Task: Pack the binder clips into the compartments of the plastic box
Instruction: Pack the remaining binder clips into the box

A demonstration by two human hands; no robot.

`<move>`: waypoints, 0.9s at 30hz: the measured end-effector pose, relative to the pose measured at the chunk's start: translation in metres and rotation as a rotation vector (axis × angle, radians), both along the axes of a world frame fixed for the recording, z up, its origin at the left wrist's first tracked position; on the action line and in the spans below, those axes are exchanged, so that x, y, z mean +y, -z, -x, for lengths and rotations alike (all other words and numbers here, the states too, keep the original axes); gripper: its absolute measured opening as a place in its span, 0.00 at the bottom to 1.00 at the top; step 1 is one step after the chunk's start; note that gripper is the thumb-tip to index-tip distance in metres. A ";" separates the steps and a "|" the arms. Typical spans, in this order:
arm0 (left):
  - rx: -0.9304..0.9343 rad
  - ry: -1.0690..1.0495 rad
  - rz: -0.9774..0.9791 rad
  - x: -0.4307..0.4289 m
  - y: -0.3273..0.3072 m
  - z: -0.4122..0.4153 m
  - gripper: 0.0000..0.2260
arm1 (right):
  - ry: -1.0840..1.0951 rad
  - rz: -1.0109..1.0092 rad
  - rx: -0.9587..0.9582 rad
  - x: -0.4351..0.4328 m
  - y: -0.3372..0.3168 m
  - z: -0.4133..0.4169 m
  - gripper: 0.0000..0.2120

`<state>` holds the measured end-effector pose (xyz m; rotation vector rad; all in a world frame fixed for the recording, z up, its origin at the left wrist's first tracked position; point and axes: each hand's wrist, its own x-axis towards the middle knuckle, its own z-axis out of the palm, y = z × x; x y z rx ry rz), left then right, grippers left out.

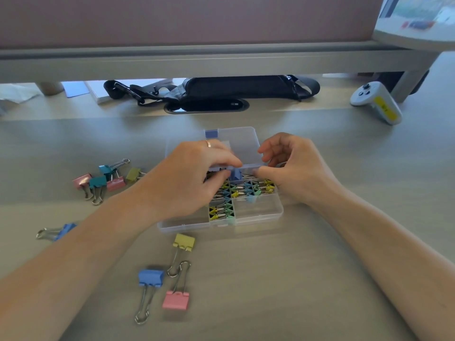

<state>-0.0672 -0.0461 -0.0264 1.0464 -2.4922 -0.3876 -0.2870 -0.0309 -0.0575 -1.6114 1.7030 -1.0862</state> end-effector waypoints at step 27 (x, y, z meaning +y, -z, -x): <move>-0.190 0.074 0.148 0.006 -0.001 -0.012 0.19 | -0.119 -0.062 -0.042 0.007 -0.009 0.007 0.06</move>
